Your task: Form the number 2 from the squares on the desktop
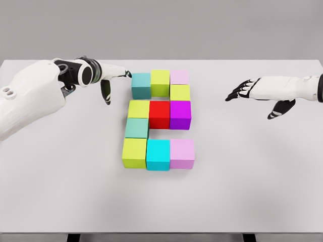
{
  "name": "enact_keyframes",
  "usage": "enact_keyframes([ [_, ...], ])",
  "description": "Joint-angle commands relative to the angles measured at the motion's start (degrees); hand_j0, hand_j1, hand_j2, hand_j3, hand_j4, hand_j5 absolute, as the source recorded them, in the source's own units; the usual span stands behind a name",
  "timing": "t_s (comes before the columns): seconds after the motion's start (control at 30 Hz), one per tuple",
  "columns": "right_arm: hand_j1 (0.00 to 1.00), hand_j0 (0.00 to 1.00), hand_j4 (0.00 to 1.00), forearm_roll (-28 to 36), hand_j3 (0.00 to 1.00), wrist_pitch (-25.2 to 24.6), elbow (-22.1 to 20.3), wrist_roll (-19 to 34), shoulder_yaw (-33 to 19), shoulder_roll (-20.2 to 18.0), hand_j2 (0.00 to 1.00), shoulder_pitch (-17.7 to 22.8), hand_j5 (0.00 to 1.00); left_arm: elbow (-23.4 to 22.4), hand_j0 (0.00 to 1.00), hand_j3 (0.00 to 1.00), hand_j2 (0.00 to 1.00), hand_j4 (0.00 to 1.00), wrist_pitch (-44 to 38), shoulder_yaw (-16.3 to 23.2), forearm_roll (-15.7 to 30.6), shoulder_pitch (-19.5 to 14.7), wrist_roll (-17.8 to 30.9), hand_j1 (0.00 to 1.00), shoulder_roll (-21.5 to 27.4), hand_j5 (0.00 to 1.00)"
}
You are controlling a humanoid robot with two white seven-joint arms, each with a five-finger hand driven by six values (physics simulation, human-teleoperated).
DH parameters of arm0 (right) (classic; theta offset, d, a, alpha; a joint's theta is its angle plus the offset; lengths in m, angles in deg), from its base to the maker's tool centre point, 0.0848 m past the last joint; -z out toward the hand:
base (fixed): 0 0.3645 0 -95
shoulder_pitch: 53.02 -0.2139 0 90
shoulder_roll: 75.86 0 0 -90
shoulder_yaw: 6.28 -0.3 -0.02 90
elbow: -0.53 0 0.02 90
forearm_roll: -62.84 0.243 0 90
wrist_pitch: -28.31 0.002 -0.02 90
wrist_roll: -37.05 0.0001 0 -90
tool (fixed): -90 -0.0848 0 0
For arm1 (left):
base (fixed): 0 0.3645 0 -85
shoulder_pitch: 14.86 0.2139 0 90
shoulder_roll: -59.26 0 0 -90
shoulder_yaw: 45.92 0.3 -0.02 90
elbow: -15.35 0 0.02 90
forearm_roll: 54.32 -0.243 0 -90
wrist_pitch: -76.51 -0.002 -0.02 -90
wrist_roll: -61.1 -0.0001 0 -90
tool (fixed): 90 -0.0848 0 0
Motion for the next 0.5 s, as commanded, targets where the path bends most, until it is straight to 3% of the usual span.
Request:
enact_keyframes([
  [0.0,1.0,1.0,1.0,0.3,1.0,-0.1,0.0,0.0,-0.1,0.0,1.0,0.0,1.0,-0.9,1.0,1.0,1.0,1.0,0.1,0.0,-0.2,0.0,0.0,1.0,-0.4,1.0],
  [0.47,1.0,1.0,1.0,0.3,1.0,-0.1,0.0,0.0,-0.1,0.0,1.0,0.0,1.0,-5.0,1.0,1.0,1.0,1.0,1.2,-1.3,0.0,-0.4,0.0,1.0,0.6,1.0],
])
